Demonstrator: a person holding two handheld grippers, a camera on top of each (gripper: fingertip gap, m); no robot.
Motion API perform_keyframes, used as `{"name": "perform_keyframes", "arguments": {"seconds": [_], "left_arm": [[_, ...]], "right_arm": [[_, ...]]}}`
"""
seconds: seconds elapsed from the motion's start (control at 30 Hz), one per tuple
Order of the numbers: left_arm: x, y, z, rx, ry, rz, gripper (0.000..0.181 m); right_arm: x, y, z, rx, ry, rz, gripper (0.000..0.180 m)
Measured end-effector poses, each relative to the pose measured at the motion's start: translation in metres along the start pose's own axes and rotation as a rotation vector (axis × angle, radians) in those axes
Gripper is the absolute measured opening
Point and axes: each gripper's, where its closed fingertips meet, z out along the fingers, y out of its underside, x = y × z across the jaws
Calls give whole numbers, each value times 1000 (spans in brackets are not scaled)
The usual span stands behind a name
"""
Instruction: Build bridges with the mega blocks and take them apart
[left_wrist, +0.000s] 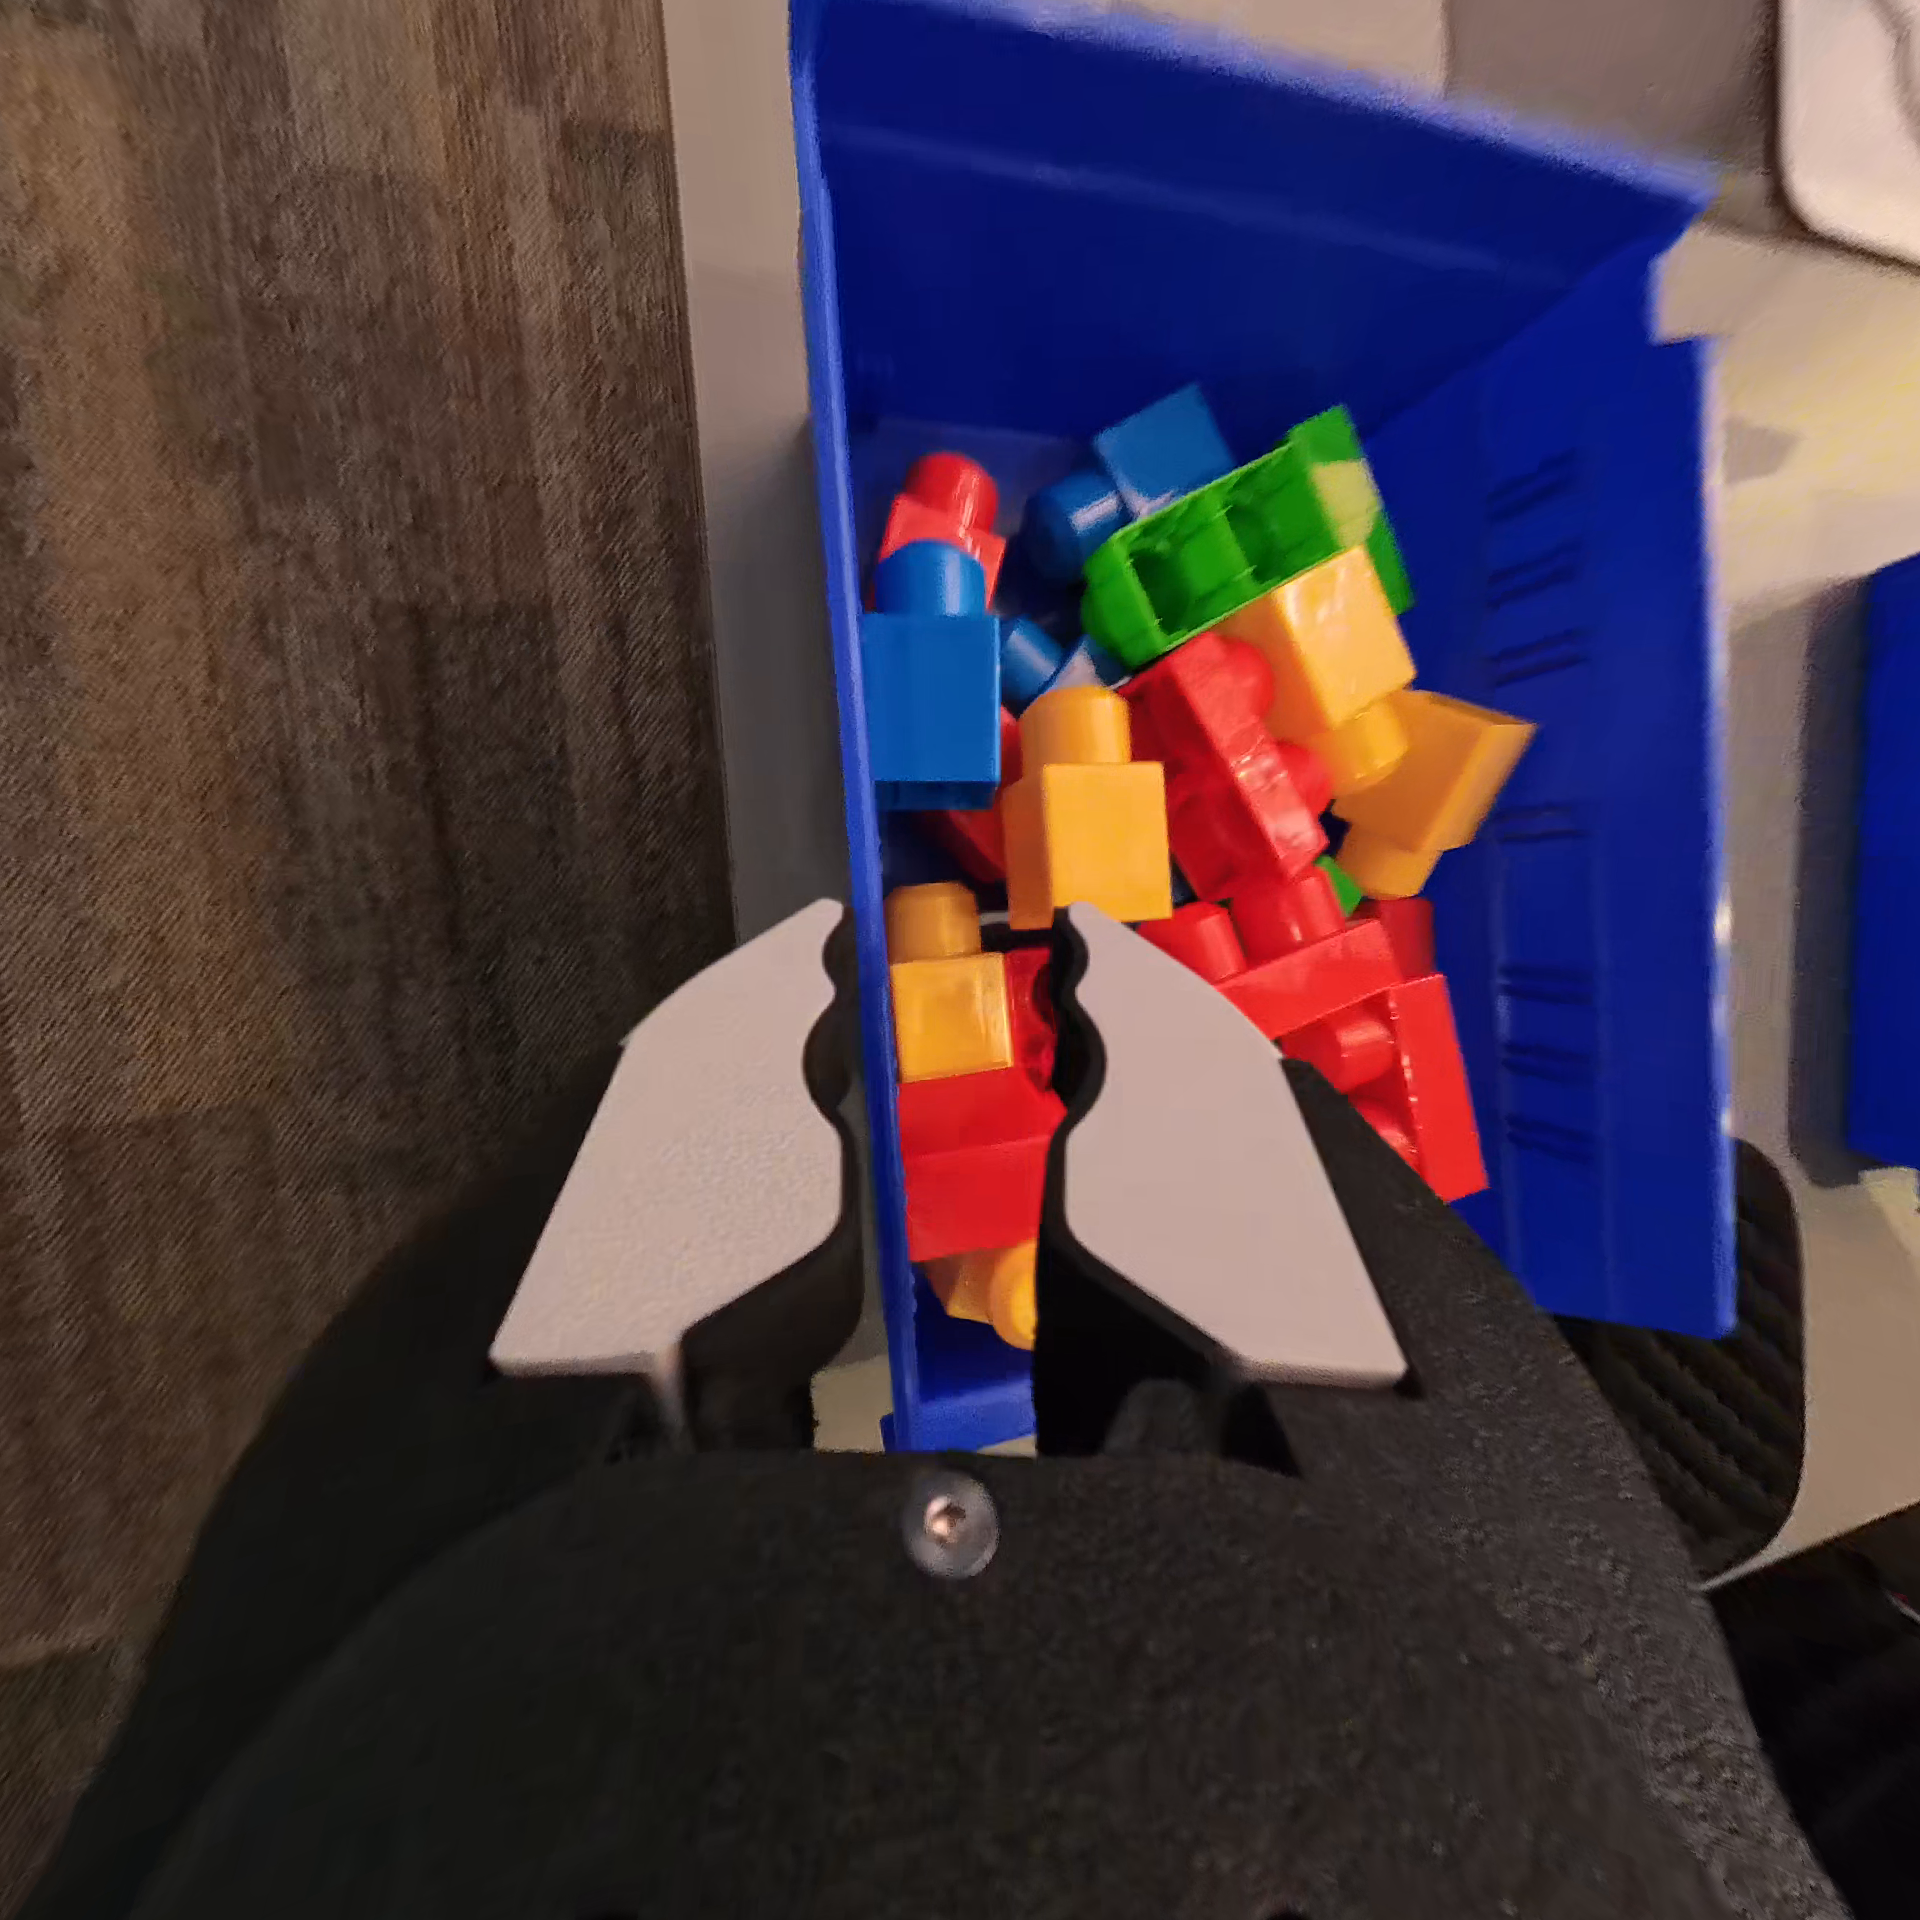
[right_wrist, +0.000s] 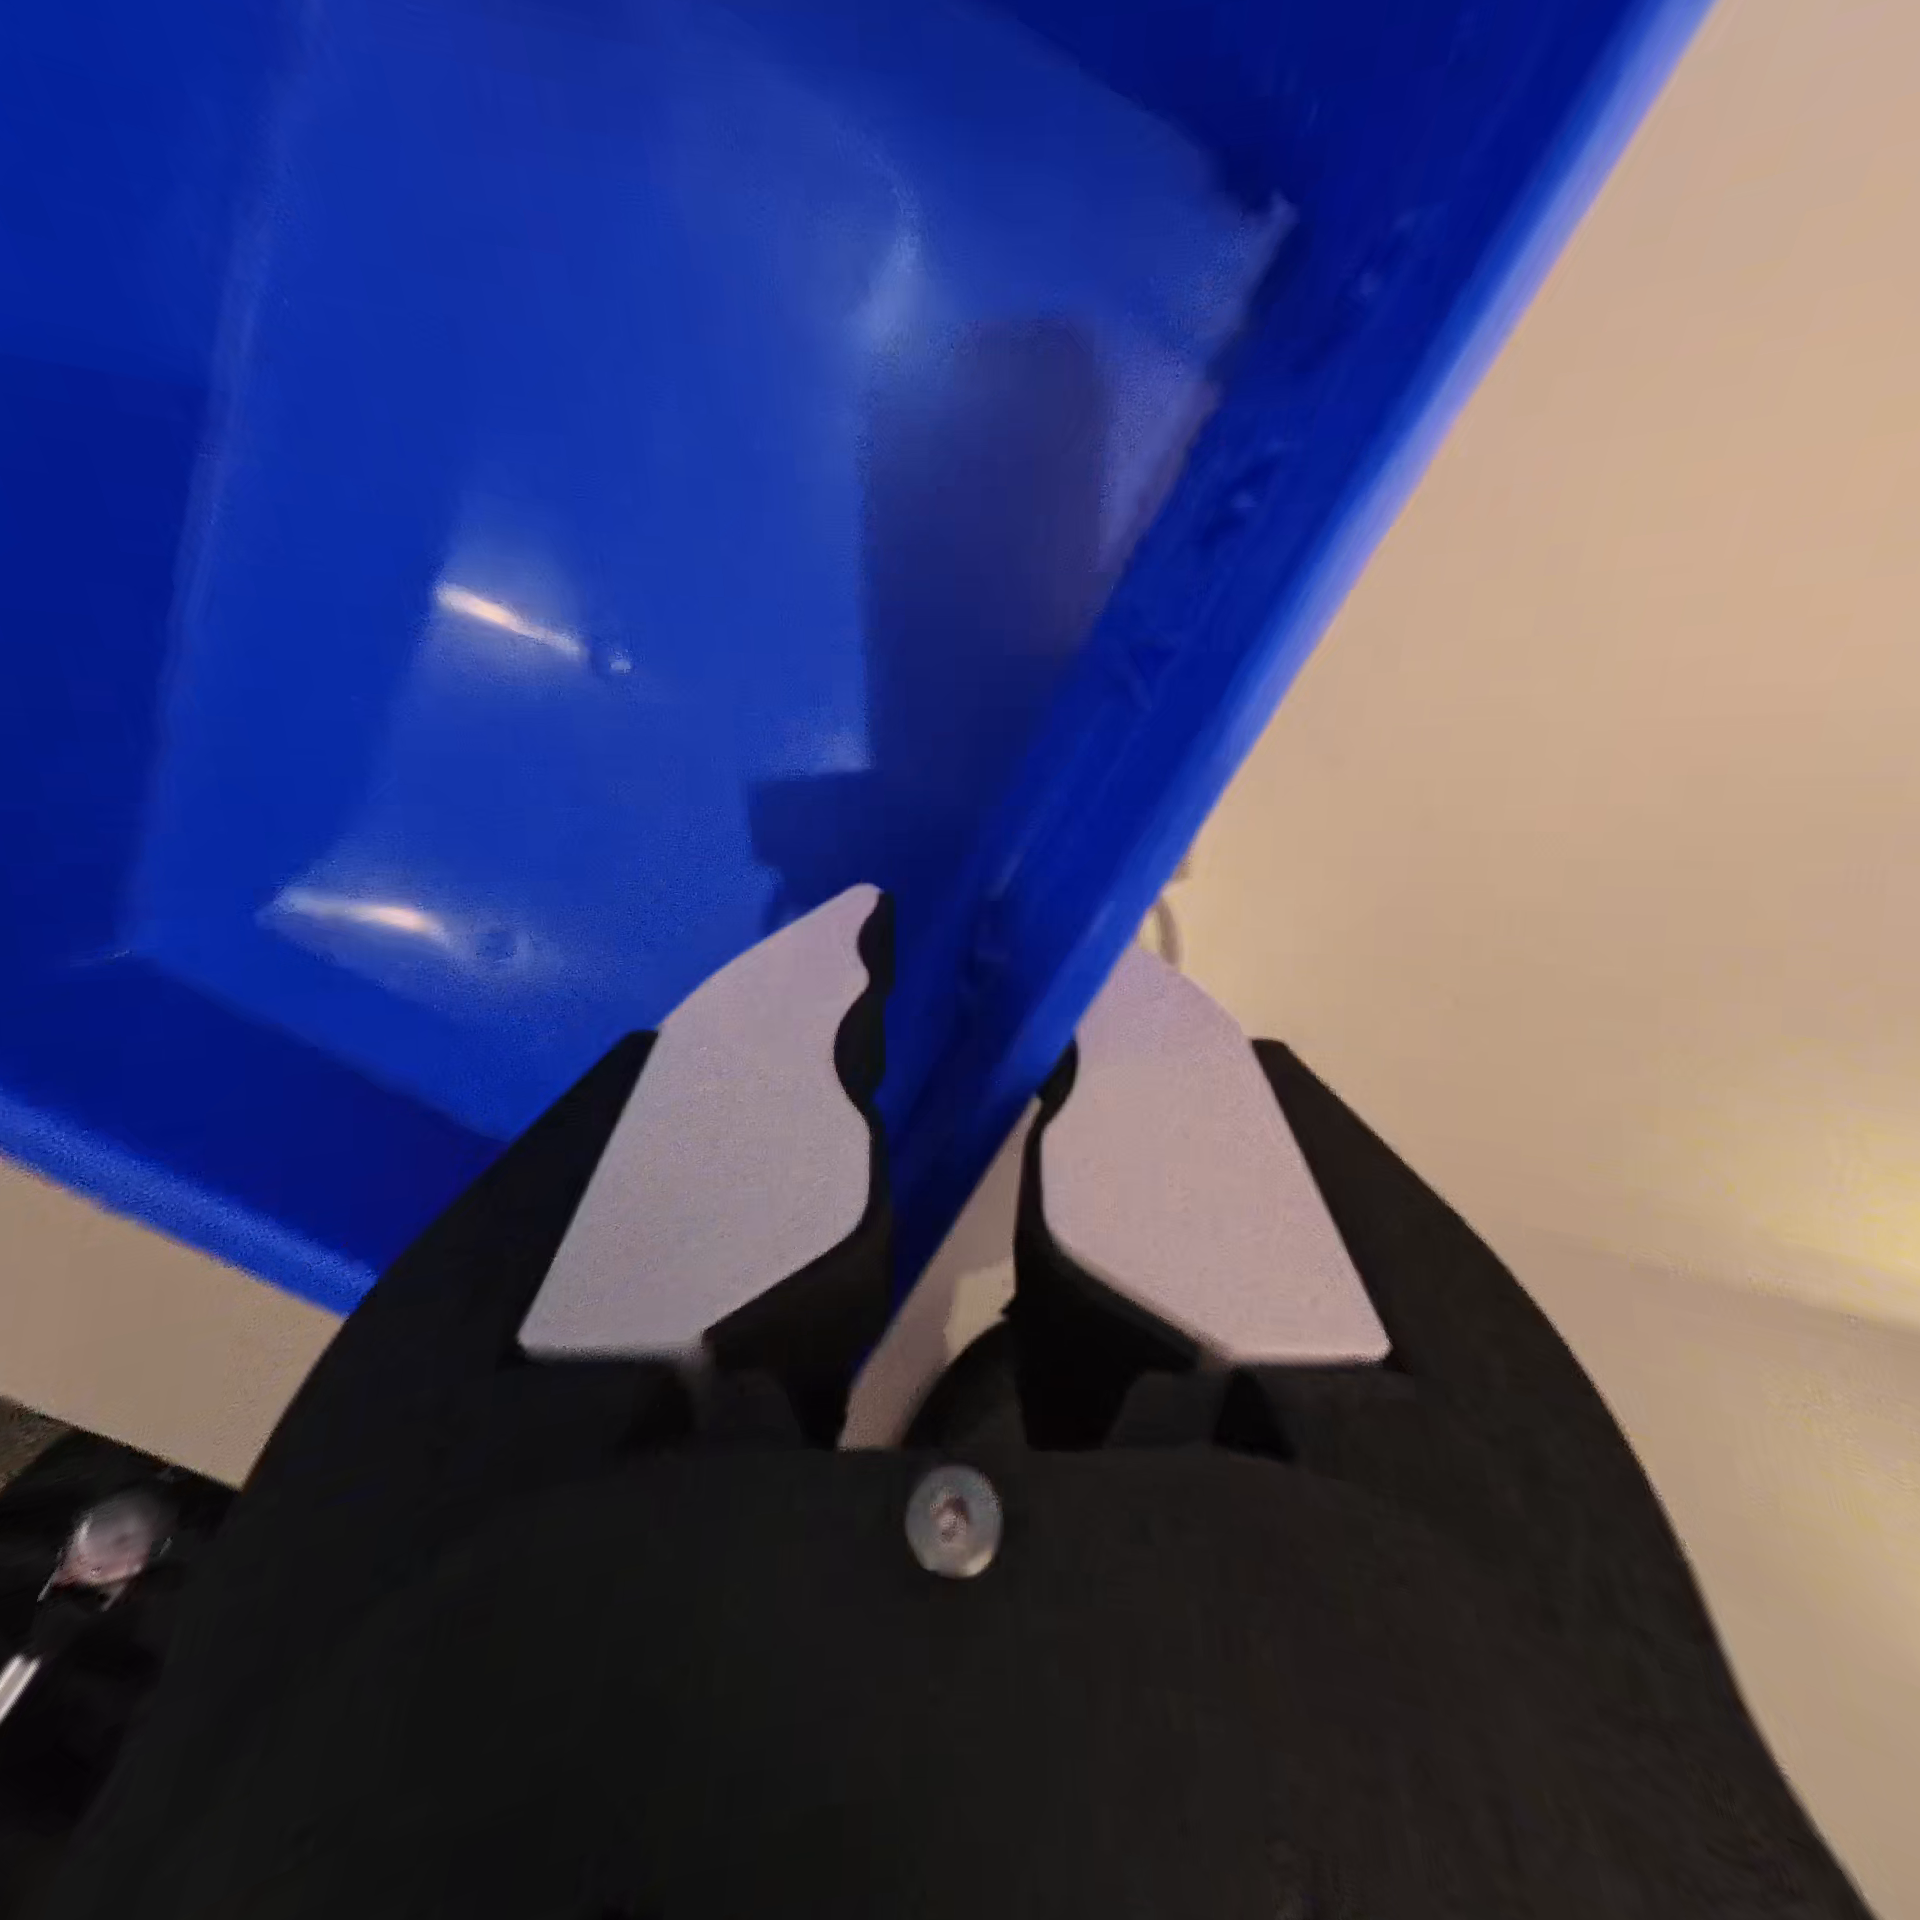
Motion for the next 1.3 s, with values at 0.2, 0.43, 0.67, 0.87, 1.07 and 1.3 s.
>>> {"name": "perform_keyframes", "arguments": {"seconds": [0.2, 0.43, 0.67, 0.87, 1.07, 1.3], "left_arm": [[5, -27, -46, 185, 89, -58, 24], [14, -25, -63, 188, 91, -49, 22], [23, -5, -62, 77, 13, 32, 23], [35, -6, -85, 100, -27, 74, 23], [34, 3, -115, 107, -90, 61, 23], [36, 0, -151, 183, -136, -26, 23]], "right_arm": [[11, -11, 8, -116, 17, 69, 9], [12, -20, 10, -125, -78, 123, 7], [51, -5, -17, -157, -164, 113, 5], [149, 31, -73, -91, -211, 178, 5], [291, 92, -123, -11, -90, 296, 6], [399, 155, -119, -66, 63, 354, 6]]}}
